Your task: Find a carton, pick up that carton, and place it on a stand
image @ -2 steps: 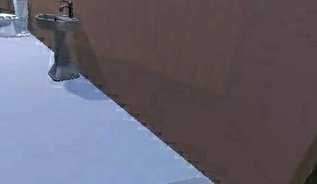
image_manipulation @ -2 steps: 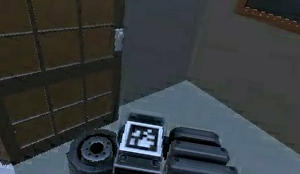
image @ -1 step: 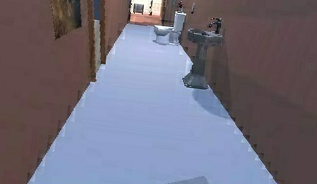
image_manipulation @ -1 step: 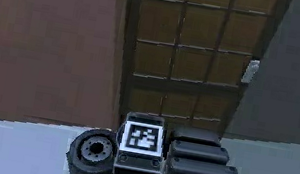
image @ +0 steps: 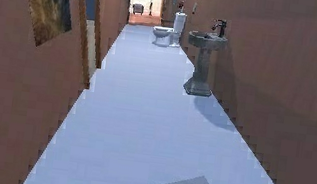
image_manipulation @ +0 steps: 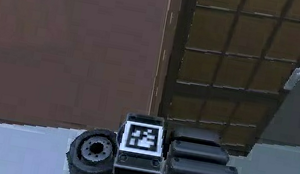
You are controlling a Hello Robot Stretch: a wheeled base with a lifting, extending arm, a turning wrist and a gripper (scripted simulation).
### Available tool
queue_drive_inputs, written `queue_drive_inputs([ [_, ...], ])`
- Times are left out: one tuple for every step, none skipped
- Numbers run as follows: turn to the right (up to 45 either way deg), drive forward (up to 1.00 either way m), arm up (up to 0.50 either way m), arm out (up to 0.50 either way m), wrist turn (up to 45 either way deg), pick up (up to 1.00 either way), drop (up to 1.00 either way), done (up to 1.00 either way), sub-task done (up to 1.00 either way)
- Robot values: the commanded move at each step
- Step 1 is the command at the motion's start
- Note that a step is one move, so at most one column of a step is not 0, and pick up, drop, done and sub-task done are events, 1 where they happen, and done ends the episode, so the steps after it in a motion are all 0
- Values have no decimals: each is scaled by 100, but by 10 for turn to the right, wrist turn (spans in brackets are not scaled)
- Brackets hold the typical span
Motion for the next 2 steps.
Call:
queue_drive_inputs([
  [-30, 0, 0, 0, 0, 0, 0, 0, 0],
  [0, 100, 0, 0, 0, 0, 0, 0, 0],
])
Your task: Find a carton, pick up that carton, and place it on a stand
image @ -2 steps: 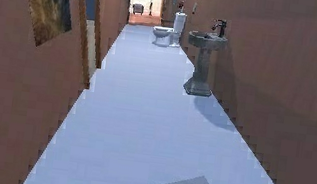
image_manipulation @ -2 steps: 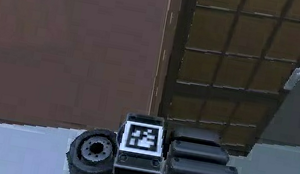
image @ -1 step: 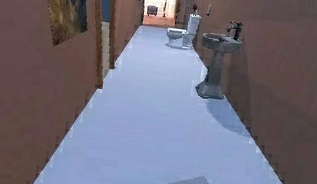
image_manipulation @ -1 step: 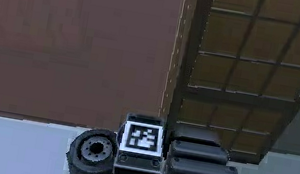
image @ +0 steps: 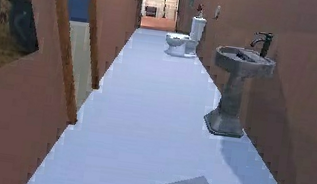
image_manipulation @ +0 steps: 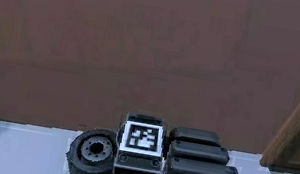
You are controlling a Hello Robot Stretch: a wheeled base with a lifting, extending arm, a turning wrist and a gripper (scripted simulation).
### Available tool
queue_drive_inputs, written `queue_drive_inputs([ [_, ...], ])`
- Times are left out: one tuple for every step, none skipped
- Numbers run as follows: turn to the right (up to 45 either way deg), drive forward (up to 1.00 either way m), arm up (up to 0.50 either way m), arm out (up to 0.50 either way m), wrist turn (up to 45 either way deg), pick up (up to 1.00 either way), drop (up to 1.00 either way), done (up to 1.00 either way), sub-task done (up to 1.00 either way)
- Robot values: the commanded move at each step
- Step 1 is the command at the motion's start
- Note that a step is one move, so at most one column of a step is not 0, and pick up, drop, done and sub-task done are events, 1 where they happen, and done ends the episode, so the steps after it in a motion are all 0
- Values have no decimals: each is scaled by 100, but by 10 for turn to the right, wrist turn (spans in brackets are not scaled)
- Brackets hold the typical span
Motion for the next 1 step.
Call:
queue_drive_inputs([
  [0, 100, 0, 0, 0, 0, 0, 0, 0],
])
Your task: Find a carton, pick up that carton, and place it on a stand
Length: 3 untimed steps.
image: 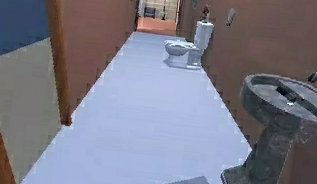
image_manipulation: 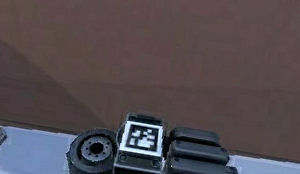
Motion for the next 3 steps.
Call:
queue_drive_inputs([
  [-30, 0, 0, 0, 0, 0, 0, 0, 0],
  [0, 100, 0, 0, 0, 0, 0, 0, 0],
  [-90, 0, 0, 0, 0, 0, 0, 0, 0],
])
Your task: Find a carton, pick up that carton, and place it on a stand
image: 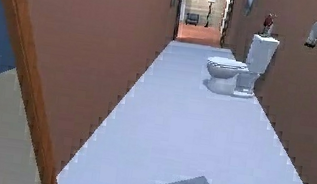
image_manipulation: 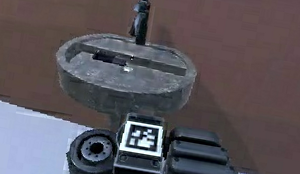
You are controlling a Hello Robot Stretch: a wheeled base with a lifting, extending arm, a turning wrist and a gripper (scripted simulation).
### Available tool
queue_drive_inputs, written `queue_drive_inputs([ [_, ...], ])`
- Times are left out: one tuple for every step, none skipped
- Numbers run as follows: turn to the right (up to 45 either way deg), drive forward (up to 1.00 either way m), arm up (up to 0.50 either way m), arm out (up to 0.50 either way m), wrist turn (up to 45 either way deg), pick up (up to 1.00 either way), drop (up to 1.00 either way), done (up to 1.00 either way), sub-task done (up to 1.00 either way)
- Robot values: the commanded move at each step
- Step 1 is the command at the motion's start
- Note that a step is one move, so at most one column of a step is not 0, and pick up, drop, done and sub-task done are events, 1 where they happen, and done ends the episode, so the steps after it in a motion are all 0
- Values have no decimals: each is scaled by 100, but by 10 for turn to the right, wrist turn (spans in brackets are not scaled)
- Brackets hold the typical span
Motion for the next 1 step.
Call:
queue_drive_inputs([
  [0, 15, 0, 0, 0, 0, 0, 0, 0],
])
